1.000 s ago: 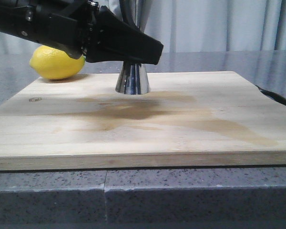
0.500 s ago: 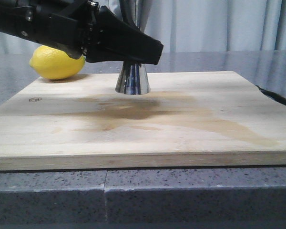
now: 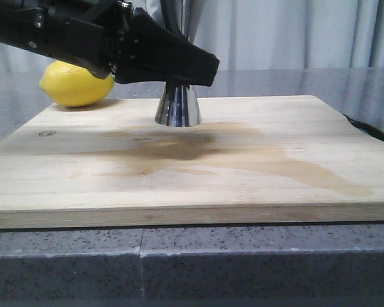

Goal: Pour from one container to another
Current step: 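Lower the beaker with the right gripper onto the board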

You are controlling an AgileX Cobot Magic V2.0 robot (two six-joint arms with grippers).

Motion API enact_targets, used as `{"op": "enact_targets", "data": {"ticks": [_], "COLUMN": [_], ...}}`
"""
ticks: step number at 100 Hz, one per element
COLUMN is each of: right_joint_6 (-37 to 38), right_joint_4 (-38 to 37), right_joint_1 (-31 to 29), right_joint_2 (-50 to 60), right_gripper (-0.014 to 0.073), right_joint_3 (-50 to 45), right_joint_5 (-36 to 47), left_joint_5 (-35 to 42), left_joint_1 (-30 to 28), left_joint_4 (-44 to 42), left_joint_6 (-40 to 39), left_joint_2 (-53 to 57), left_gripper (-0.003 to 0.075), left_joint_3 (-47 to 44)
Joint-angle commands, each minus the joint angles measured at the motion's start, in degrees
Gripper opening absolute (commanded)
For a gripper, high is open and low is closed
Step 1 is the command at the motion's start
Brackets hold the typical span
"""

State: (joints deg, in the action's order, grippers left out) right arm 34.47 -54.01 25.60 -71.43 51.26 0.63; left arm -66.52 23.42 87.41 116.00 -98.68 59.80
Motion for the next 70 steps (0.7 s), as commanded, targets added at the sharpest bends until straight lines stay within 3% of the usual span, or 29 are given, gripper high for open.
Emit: {"op": "enact_targets", "data": {"ticks": [1,27,52,70], "right_joint_6": [0.72,0.72,-0.2,-8.26], "right_joint_4": [0.84,1.06,4.32,5.99], "right_joint_1": [-3.91,-14.31,-17.01,-17.08], "right_joint_2": [-0.21,-7.42,-15.25,-18.67], "right_gripper": [0.0204,0.0208,0.0208,0.0208], "right_joint_3": [-1.42,-10.58,-10.73,-10.62], "right_joint_5": [9.28,33.99,38.37,42.9], "left_joint_5": [-5.44,-5.47,-5.47,-5.47], "left_joint_1": [0.55,0.55,0.55,0.55], "left_joint_4": [4.45,4.45,4.45,4.45], "left_joint_6": [-0.35,-0.35,-0.35,-0.35], "left_joint_2": [2.85,2.85,2.85,2.85], "left_gripper": [-0.0019,-0.0019,-0.0019,-0.0019], "left_joint_3": [1.62,1.62,1.62,1.62]}}
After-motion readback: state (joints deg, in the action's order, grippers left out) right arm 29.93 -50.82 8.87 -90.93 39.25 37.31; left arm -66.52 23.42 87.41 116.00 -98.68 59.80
